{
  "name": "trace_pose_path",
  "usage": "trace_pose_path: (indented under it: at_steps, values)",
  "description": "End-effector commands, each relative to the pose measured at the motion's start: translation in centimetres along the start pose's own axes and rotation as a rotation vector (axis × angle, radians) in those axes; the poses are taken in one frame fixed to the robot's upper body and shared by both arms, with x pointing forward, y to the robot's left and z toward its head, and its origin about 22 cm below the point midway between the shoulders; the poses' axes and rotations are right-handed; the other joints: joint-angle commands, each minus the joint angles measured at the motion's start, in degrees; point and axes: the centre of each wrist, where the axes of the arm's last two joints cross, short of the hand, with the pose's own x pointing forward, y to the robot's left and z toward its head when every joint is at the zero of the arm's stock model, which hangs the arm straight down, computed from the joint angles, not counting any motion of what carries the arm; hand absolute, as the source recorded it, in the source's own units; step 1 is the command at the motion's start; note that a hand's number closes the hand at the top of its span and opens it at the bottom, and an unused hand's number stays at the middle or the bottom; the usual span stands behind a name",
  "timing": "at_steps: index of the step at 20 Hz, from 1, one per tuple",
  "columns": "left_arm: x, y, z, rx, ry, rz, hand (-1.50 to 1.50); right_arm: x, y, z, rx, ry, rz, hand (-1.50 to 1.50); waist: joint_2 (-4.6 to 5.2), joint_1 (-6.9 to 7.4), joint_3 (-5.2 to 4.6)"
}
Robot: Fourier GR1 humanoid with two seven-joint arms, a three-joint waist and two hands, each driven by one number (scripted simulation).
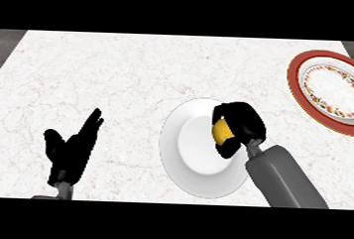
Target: Pick the lemon from the plate and place it in the plate
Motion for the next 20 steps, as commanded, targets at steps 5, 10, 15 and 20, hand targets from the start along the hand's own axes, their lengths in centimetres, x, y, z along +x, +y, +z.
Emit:
trace_pose_path:
  at_steps: [5,10,15,20]
  values:
    - [-1.8,1.8,1.2,0.025,0.076,0.026,0.00,-1.4,1.5,9.1,-0.129,-0.058,-0.054,1.50,-0.03,-1.34,-0.34]
    - [-2.0,-0.5,1.2,0.030,0.080,0.019,0.00,-0.3,0.5,13.3,-0.450,-0.171,-0.155,1.50,-0.16,-2.12,-0.27]
    - [-1.2,-0.9,0.4,-0.001,0.068,0.009,0.00,-1.2,-2.6,15.9,-0.611,-0.095,-0.288,1.50,0.19,-1.22,-0.30]
    - [-1.4,0.1,-0.3,0.002,0.064,0.018,0.00,-4.7,-4.7,17.6,-0.739,0.000,-0.442,1.50,0.38,-1.17,-0.27]
